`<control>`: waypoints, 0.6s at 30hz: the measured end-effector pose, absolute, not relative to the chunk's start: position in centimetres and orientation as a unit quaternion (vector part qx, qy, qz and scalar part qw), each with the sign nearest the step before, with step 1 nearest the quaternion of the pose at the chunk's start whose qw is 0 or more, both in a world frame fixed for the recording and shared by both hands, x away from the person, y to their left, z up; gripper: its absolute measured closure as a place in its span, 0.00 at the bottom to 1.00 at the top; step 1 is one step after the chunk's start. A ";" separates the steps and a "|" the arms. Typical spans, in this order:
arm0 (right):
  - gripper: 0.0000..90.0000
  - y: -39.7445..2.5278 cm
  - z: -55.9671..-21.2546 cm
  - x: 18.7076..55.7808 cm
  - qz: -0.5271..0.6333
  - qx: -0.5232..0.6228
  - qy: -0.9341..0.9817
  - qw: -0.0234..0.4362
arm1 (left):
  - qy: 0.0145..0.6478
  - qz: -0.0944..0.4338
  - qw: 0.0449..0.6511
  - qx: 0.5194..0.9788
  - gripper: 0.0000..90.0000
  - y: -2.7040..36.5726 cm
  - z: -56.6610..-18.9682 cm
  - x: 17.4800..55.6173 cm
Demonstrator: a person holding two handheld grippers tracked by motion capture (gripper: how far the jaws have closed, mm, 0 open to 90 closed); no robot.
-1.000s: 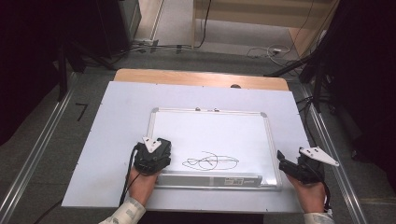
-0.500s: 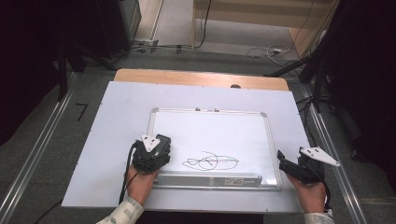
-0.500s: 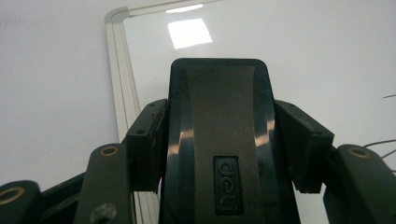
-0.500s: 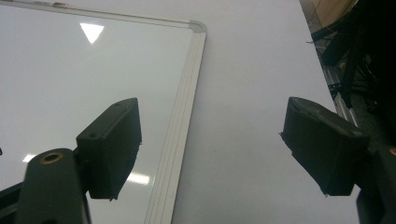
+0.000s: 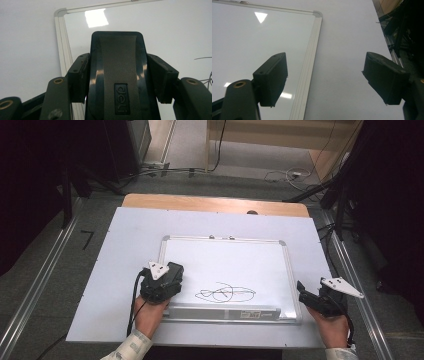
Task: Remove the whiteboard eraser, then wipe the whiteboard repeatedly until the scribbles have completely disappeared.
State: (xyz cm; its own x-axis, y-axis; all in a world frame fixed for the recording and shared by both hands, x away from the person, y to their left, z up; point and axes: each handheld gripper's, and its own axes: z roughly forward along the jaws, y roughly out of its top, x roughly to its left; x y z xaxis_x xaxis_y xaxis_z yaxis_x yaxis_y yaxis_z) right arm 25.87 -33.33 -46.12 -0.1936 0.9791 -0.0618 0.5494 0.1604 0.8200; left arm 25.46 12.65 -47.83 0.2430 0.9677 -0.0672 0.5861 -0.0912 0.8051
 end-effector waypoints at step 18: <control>0.20 -33.2 -46.1 25.9 0.340 0.552 0.693 0.314 | 0.549 0.240 0.389 0.700 0.44 12.3 -47.3 26.0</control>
